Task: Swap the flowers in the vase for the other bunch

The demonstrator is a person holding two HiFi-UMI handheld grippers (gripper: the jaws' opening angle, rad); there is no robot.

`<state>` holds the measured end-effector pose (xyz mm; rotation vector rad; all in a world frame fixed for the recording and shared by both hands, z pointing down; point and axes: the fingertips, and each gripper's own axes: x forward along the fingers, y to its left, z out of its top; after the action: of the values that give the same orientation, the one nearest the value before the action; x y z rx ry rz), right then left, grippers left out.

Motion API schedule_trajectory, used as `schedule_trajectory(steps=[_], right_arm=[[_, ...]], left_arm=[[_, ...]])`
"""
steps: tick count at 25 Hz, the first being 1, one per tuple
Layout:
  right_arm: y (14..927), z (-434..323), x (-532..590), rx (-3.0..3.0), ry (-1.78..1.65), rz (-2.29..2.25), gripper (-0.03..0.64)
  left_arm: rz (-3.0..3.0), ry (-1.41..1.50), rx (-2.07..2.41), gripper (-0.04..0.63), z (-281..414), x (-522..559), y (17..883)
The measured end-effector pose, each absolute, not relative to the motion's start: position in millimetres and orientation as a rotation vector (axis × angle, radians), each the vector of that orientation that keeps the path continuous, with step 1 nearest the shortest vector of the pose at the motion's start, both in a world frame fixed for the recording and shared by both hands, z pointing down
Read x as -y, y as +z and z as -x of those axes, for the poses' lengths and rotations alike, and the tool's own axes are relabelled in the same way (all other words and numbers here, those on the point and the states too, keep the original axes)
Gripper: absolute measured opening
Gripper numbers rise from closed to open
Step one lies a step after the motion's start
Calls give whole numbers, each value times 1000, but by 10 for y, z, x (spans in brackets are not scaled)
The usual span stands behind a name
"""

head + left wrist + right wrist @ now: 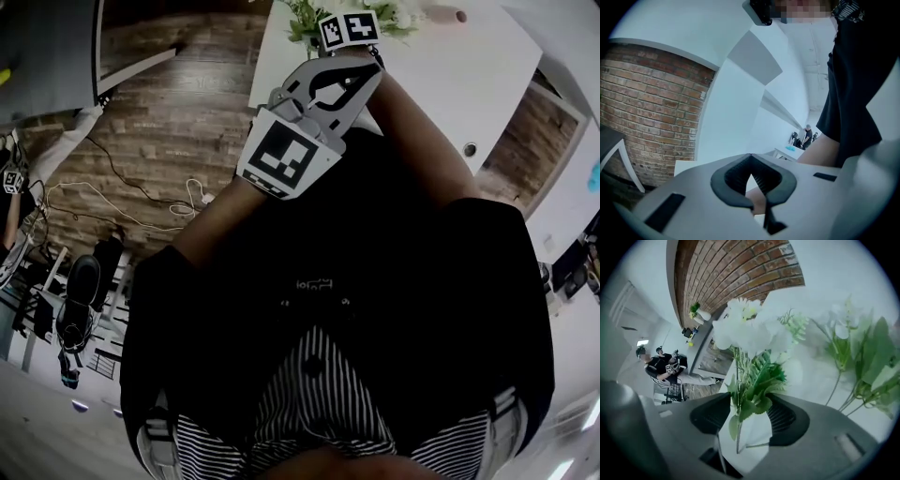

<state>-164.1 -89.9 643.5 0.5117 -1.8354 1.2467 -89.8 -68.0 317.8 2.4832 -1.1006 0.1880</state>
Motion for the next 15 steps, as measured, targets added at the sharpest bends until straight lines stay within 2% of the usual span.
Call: schedule_trajectory(steps=[3, 9, 15], right_arm=[[6608, 1689, 852, 1800, 1195, -458, 201], [6682, 1662, 820, 1812, 1135, -384, 71], [6409, 1766, 854, 1984, 1161, -372, 49]], left_arm=[[-2467, 180, 1094, 6, 953, 648, 3211], [-2458, 192, 1110, 7, 989, 696, 3222], [-2465, 180, 1091, 7, 922, 718, 3189]])
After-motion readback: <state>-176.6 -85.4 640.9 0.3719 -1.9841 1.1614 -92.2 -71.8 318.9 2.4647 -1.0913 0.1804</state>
